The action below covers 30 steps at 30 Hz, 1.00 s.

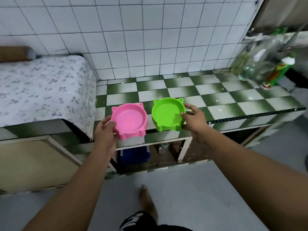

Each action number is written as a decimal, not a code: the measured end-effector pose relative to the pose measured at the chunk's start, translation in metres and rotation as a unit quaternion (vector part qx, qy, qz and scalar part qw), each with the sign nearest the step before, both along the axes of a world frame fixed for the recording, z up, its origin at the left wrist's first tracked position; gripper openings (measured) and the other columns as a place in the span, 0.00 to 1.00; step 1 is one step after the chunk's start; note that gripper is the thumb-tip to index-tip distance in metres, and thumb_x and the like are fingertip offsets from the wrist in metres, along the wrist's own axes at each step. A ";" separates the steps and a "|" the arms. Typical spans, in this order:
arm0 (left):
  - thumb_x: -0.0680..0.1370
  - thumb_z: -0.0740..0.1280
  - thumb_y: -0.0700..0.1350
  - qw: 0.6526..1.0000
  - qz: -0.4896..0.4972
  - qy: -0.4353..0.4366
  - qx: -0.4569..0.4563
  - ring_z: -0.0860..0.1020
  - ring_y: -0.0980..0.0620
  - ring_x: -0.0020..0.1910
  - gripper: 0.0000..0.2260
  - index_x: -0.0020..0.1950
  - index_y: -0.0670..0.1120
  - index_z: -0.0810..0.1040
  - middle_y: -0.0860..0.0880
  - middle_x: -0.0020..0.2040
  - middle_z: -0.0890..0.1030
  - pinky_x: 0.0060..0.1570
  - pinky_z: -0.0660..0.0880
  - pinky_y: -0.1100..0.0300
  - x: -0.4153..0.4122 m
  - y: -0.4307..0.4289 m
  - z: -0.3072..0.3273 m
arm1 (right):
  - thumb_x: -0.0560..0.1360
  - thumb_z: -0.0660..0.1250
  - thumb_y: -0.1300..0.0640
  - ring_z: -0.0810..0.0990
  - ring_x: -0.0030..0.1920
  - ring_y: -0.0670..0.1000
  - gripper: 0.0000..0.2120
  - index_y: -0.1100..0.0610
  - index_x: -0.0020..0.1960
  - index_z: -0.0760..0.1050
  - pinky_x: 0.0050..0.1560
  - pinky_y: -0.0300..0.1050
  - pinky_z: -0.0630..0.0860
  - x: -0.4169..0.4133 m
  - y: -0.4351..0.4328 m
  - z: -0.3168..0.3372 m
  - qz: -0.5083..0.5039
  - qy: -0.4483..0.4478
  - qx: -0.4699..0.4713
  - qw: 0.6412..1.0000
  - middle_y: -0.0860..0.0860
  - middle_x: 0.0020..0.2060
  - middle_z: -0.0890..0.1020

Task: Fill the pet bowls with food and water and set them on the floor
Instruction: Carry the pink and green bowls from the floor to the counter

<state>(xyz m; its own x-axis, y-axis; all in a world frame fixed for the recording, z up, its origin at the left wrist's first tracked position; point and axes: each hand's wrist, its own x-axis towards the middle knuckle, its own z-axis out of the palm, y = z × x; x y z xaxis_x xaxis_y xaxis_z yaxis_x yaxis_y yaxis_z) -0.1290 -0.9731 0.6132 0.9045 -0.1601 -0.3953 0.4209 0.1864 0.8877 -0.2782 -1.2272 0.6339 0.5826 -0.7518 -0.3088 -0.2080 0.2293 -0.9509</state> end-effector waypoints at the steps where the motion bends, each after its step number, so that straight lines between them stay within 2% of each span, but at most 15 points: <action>1: 0.81 0.65 0.35 1.000 -0.007 0.000 0.000 0.77 0.44 0.59 0.10 0.58 0.48 0.79 0.45 0.64 0.75 0.41 0.82 0.50 0.009 -0.012 -0.003 | 0.79 0.67 0.66 0.83 0.52 0.60 0.19 0.52 0.67 0.75 0.49 0.64 0.82 0.006 -0.010 -0.001 -0.005 0.003 -0.002 1.000 0.57 0.53 0.81; 4: 0.81 0.66 0.36 1.000 -0.028 0.001 0.011 0.76 0.43 0.62 0.11 0.61 0.47 0.78 0.46 0.66 0.75 0.52 0.83 0.44 0.041 -0.046 -0.010 | 0.79 0.66 0.67 0.83 0.48 0.55 0.19 0.52 0.67 0.75 0.46 0.63 0.83 0.030 -0.041 -0.002 -0.025 -0.009 0.015 1.000 0.55 0.52 0.81; 6: 0.81 0.65 0.36 0.999 -0.038 0.008 0.008 0.77 0.42 0.63 0.12 0.64 0.45 0.77 0.44 0.66 0.75 0.56 0.81 0.40 0.064 -0.070 -0.013 | 0.79 0.65 0.68 0.82 0.46 0.53 0.19 0.53 0.67 0.75 0.46 0.62 0.83 0.047 -0.060 -0.001 -0.034 -0.007 0.015 0.999 0.55 0.51 0.81; 10: 0.81 0.66 0.37 0.998 -0.056 0.009 0.024 0.78 0.44 0.56 0.09 0.58 0.48 0.79 0.45 0.63 0.78 0.48 0.82 0.44 0.103 -0.116 -0.014 | 0.79 0.65 0.68 0.81 0.46 0.53 0.20 0.53 0.68 0.74 0.48 0.64 0.82 0.077 -0.099 -0.005 -0.060 -0.012 0.017 0.998 0.55 0.50 0.79; 15: 0.81 0.66 0.36 0.997 -0.058 0.027 0.036 0.79 0.43 0.60 0.08 0.57 0.47 0.78 0.46 0.61 0.79 0.42 0.81 0.50 0.133 -0.171 -0.013 | 0.79 0.65 0.68 0.80 0.51 0.57 0.20 0.55 0.69 0.74 0.52 0.67 0.80 0.097 -0.149 -0.017 -0.080 0.006 0.019 0.997 0.58 0.57 0.79; 18: 0.81 0.65 0.34 0.998 -0.038 0.027 0.042 0.80 0.40 0.59 0.10 0.60 0.44 0.77 0.43 0.61 0.80 0.51 0.80 0.43 0.145 -0.207 -0.017 | 0.79 0.65 0.68 0.81 0.48 0.57 0.18 0.55 0.67 0.74 0.49 0.65 0.81 0.109 -0.190 -0.025 -0.096 0.010 0.013 0.995 0.56 0.51 0.80; 20: 0.80 0.65 0.33 0.998 -0.025 0.029 0.059 0.80 0.40 0.59 0.12 0.62 0.42 0.77 0.41 0.62 0.80 0.54 0.80 0.42 0.151 -0.228 -0.022 | 0.79 0.65 0.69 0.81 0.46 0.57 0.18 0.55 0.66 0.75 0.50 0.67 0.81 0.116 -0.214 -0.033 -0.098 0.023 0.007 0.995 0.57 0.49 0.80; 24: 0.81 0.65 0.36 0.994 -0.028 0.055 0.088 0.80 0.44 0.57 0.13 0.65 0.45 0.75 0.44 0.65 0.77 0.49 0.82 0.46 0.158 -0.278 -0.038 | 0.78 0.65 0.68 0.82 0.54 0.66 0.19 0.56 0.68 0.75 0.54 0.71 0.78 0.124 -0.275 -0.050 -0.085 0.065 -0.020 0.994 0.64 0.55 0.81; 30: 0.82 0.65 0.39 0.991 -0.003 0.078 0.108 0.79 0.44 0.54 0.13 0.65 0.50 0.74 0.48 0.61 0.76 0.39 0.84 0.48 0.156 -0.357 -0.052 | 0.78 0.65 0.67 0.82 0.53 0.65 0.19 0.54 0.66 0.75 0.55 0.70 0.78 0.138 -0.366 -0.072 -0.042 0.100 -0.015 0.994 0.63 0.54 0.82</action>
<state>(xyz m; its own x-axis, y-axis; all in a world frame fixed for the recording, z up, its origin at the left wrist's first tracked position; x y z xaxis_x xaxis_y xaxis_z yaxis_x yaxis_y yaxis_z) 0.0273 -1.3298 0.5616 0.8293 -0.0614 -0.5555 0.5564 -0.0026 0.8309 -0.1400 -1.5935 0.5620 0.4464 -0.8066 -0.3875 -0.3739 0.2254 -0.8997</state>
